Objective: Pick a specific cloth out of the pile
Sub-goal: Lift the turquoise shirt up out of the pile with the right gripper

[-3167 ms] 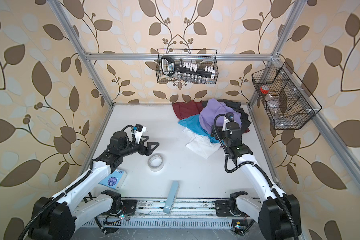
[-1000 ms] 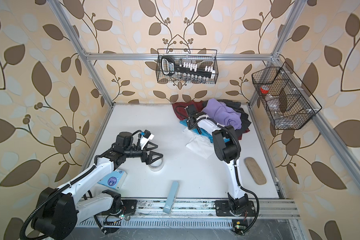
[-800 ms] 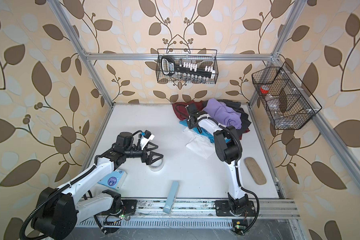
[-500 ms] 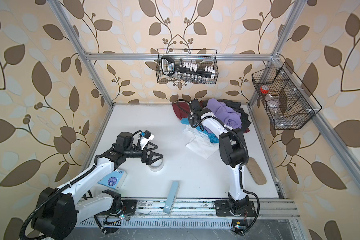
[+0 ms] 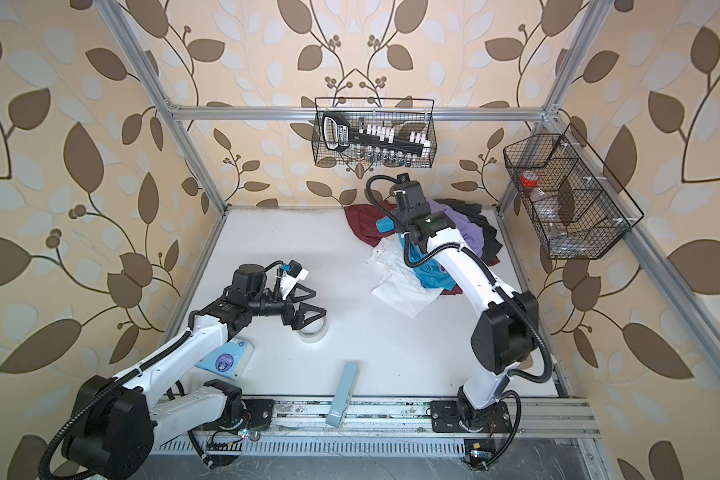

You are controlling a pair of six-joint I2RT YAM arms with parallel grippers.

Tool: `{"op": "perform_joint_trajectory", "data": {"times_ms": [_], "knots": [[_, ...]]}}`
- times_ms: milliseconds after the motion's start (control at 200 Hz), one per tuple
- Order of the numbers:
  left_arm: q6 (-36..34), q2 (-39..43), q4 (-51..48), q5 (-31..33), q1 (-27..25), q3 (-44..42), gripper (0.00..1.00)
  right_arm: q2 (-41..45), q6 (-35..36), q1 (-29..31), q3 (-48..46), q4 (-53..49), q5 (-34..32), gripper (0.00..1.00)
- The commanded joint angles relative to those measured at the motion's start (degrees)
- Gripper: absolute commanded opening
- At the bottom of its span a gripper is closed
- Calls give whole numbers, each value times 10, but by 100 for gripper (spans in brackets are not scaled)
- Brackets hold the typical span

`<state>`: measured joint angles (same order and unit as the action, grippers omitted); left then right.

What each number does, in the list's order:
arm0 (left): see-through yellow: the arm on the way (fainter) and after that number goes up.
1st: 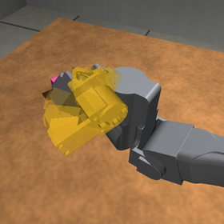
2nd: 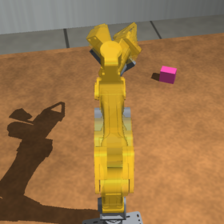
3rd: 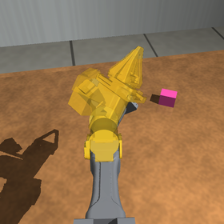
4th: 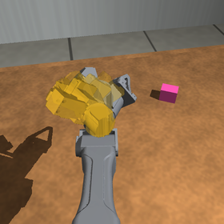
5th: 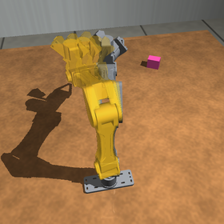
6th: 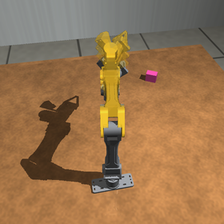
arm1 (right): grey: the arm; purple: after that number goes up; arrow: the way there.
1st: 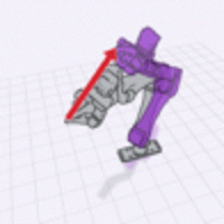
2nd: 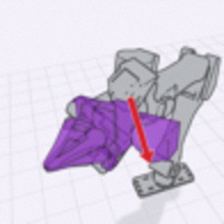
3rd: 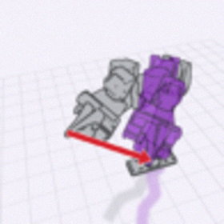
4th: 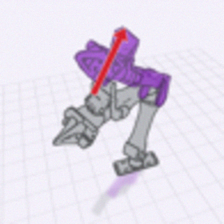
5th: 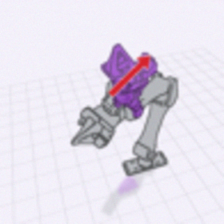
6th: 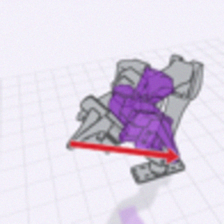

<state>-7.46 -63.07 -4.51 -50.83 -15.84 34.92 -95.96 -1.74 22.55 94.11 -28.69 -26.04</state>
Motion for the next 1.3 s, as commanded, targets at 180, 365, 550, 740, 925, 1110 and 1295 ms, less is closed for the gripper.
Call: {"op": "perform_joint_trajectory", "data": {"times_ms": [180, 365, 550, 740, 925, 1110, 1295], "knots": [[-11, 18, 6, -16, -8, 17, 99, 95, 31, 6, 2, 86, -45, 0], [-11, 21, 6, -15, -9, 16, 99, 120, 42, 6, 38, 100, -24, 0], [-11, 26, 6, -12, -9, 14, 99, 158, 29, 6, 50, 125, 30, 0], [-11, 30, 7, -6, -10, 13, 99, 187, 9, 5, 53, 137, 85, 0], [6, 57, 26, 45, -11, 0, 99, 202, -32, 6, 48, 147, 195, 0], [22, 110, 66, 68, -12, -27, 99, 176, -71, 12, 64, 154, 278, 0], [32, 159, 106, 78, -13, -58, 99, 109, -110, 39, 109, 179, 359, 0]]}}
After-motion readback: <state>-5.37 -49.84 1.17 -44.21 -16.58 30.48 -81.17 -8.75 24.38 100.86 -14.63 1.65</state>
